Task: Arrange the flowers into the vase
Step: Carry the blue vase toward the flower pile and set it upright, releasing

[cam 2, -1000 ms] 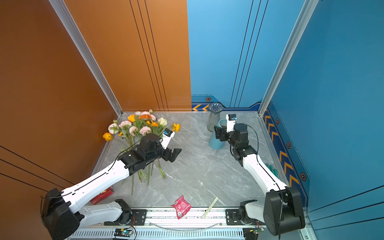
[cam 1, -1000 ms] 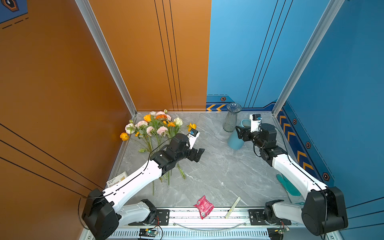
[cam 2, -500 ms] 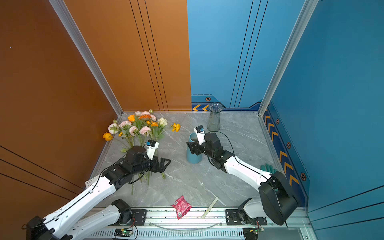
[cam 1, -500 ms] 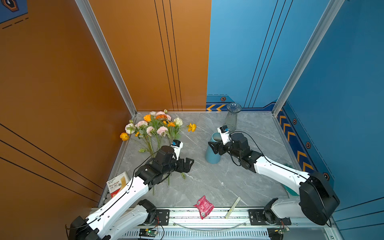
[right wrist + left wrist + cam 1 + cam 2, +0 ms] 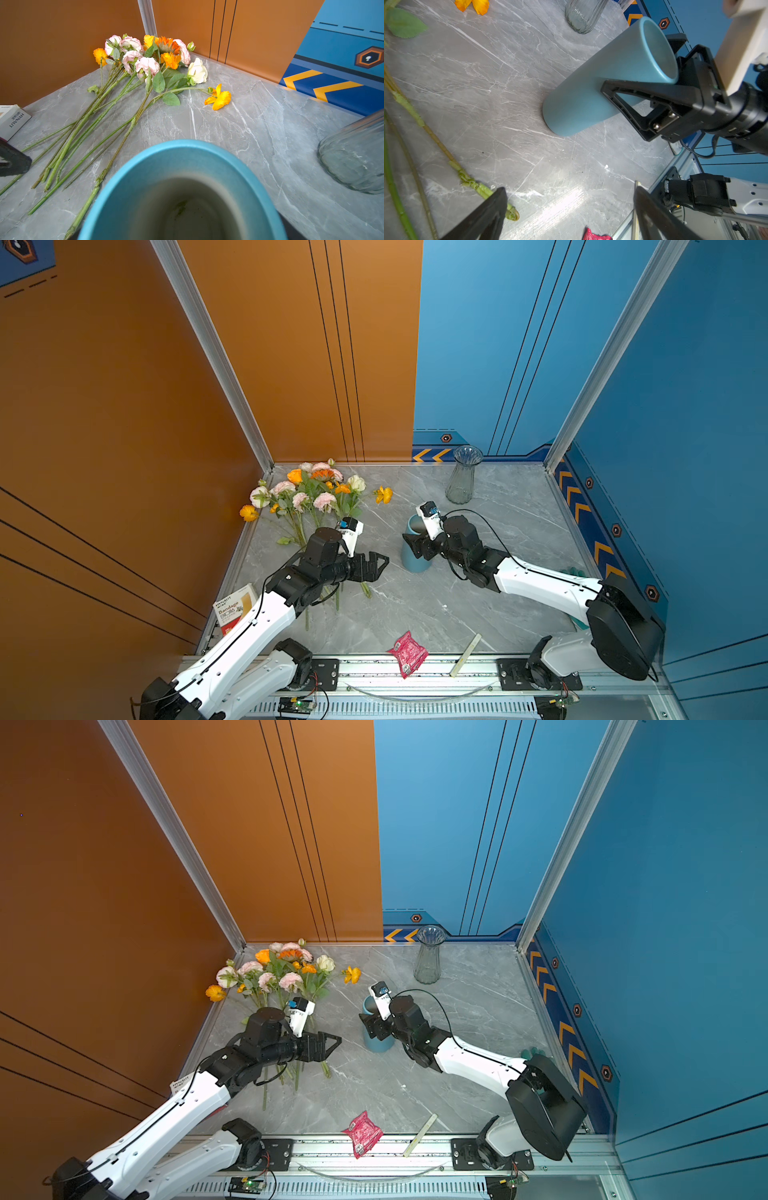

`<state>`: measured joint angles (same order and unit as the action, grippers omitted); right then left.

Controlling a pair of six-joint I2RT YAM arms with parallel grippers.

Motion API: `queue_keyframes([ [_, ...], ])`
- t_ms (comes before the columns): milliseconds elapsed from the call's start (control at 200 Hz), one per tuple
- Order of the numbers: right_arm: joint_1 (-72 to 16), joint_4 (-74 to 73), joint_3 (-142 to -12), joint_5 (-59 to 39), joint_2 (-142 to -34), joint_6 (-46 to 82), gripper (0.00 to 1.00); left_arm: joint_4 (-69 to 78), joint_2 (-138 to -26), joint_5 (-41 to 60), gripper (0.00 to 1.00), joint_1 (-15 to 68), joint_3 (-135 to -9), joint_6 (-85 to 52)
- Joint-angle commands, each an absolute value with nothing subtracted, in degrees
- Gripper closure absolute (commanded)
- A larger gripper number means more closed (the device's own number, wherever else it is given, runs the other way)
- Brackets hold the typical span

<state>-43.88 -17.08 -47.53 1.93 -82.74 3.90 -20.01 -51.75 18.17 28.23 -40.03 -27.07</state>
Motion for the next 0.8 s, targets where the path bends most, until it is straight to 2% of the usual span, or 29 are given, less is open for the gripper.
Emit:
queue_keyframes([
  [0,-44.08,-24.53,-48.97,4.98,-82.08,3.97,0.28,-17.74,-51.26,19.74,0.03,28.31,-41.63,-27.07],
  [215,-44.19,-24.24,-47.99,5.50,-81.39,3.24,0.14,-15.44,-51.65,19.05,0.03,27.26,-41.35,-28.45],
  [275,-44.18,-24.00,-47.81,5.46,-81.22,3.23,0.03,-15.13,-52.34,19.91,0.04,26.98,-41.73,-28.48],
  [325,-44.15,-23.80,-47.72,5.21,-81.22,3.16,0.00,-14.91,-52.75,20.17,0.04,26.93,-42.12,-28.26],
  [511,-44.07,-23.35,-47.44,5.10,-81.01,2.86,0.00,-13.73,-53.68,20.69,0.04,26.67,-43.14,-27.82],
  [641,-44.02,-20.45,-46.68,5.48,-78.66,2.90,0.00,-15.82,-54.42,16.57,0.04,25.63,-44.21,-27.60],
  [746,-44.13,-17.74,-43.75,5.83,-74.46,3.06,0.00,-20.90,-56.99,10.72,0.12,23.58,-45.87,-27.34],
  [796,-44.29,-15.42,-42.43,6.18,-71.84,3.44,0.00,-23.45,-59.16,8.77,0.23,22.11,-46.71,-27.16],
])
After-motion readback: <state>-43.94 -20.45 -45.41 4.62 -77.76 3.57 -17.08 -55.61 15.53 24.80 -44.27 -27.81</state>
